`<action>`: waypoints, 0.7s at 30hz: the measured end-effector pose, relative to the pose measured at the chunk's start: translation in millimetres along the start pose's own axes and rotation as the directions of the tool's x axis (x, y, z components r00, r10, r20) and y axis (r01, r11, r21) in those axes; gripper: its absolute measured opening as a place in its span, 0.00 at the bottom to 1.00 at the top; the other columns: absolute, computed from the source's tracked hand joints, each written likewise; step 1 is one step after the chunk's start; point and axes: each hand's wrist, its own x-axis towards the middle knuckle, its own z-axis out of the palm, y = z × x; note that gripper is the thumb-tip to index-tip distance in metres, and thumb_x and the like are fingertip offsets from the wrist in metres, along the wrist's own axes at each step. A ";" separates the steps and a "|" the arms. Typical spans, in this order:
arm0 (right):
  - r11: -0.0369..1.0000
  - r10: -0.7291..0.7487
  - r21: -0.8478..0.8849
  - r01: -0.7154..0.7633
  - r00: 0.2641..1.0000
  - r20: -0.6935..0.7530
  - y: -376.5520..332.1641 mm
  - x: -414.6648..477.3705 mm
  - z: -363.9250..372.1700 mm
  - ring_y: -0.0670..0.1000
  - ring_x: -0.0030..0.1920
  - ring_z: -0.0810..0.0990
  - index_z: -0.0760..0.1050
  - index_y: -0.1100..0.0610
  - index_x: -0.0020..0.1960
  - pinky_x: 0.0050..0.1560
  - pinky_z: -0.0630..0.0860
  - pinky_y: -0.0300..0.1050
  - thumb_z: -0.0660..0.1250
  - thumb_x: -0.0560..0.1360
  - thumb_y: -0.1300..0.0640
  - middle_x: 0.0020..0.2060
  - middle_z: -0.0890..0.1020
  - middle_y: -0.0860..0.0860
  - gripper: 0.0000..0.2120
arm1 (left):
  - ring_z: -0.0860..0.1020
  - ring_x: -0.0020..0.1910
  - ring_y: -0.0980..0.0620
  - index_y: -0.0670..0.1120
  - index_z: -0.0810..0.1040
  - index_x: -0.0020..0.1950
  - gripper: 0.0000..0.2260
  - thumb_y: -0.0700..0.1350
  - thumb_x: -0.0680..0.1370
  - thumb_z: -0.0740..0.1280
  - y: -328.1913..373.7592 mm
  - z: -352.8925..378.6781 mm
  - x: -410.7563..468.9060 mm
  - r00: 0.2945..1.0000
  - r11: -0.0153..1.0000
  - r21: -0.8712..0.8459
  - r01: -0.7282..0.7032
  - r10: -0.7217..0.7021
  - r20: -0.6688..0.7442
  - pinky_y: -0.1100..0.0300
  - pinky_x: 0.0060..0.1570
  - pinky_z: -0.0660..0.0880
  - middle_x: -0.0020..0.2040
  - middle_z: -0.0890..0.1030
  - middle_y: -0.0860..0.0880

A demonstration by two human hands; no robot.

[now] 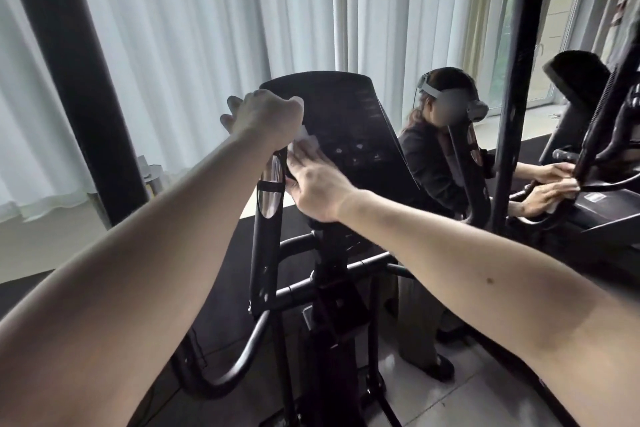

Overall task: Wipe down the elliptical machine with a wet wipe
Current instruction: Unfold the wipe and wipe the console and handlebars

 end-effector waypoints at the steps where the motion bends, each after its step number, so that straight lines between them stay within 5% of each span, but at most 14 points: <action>1: 0.998 -0.058 -0.022 0.058 0.998 -0.024 -3.6 -4.4 5.8 0.51 0.81 0.35 0.43 0.58 0.83 0.80 0.36 0.48 0.51 0.86 0.47 0.82 0.42 0.52 0.32 | 0.62 0.56 0.45 0.45 0.80 0.49 0.18 0.53 0.76 0.55 -0.4 0.1 0.1 1.000 1.000 0.001 -0.006 0.006 -0.005 0.49 0.54 0.60 0.49 0.77 0.47; 8: 0.969 -0.235 -0.132 0.207 0.937 -0.259 5.7 -20.8 23.2 0.50 0.78 0.64 0.68 0.62 0.76 0.76 0.58 0.39 0.61 0.77 0.71 0.76 0.69 0.57 0.28 | 0.66 0.57 0.44 0.46 0.81 0.46 0.17 0.52 0.77 0.56 -2.0 3.2 -4.5 0.981 0.994 0.031 -0.102 0.106 -0.162 0.49 0.56 0.62 0.48 0.79 0.47; 11: 0.970 -0.241 -0.045 0.240 0.916 -0.321 5.9 -40.2 22.9 0.48 0.73 0.72 0.75 0.60 0.73 0.70 0.73 0.42 0.61 0.75 0.73 0.72 0.75 0.55 0.28 | 0.68 0.61 0.44 0.48 0.79 0.48 0.13 0.51 0.78 0.57 -1.8 3.0 -8.7 0.949 0.981 0.056 -0.183 0.192 -0.250 0.50 0.59 0.62 0.50 0.78 0.48; 15: 0.944 -0.262 0.040 0.327 0.819 -0.511 5.5 -79.5 26.4 0.50 0.64 0.82 0.83 0.62 0.61 0.63 0.79 0.46 0.64 0.75 0.73 0.60 0.85 0.54 0.18 | 0.69 0.63 0.44 0.48 0.80 0.52 0.10 0.49 0.77 0.61 -3.7 4.1 -13.9 0.875 0.942 0.118 -0.315 0.336 -0.347 0.50 0.61 0.61 0.55 0.78 0.49; 18: 0.951 -0.159 0.100 0.293 0.740 -0.654 10.0 -115.0 33.2 0.49 0.63 0.82 0.84 0.61 0.59 0.65 0.77 0.47 0.67 0.76 0.71 0.57 0.86 0.53 0.15 | 0.70 0.64 0.45 0.49 0.81 0.55 0.11 0.46 0.76 0.64 -4.7 10.9 -33.4 0.777 0.872 0.161 -0.462 0.485 -0.402 0.49 0.63 0.62 0.56 0.80 0.51; 21: 0.964 0.093 0.237 0.118 0.688 -0.720 29.5 -141.5 38.7 0.49 0.58 0.83 0.85 0.58 0.59 0.62 0.78 0.47 0.66 0.78 0.68 0.52 0.86 0.44 0.14 | 0.72 0.62 0.46 0.49 0.81 0.56 0.11 0.43 0.74 0.66 -9.8 31.3 -73.8 0.678 0.781 0.175 -0.600 0.612 -0.408 0.49 0.64 0.64 0.55 0.79 0.52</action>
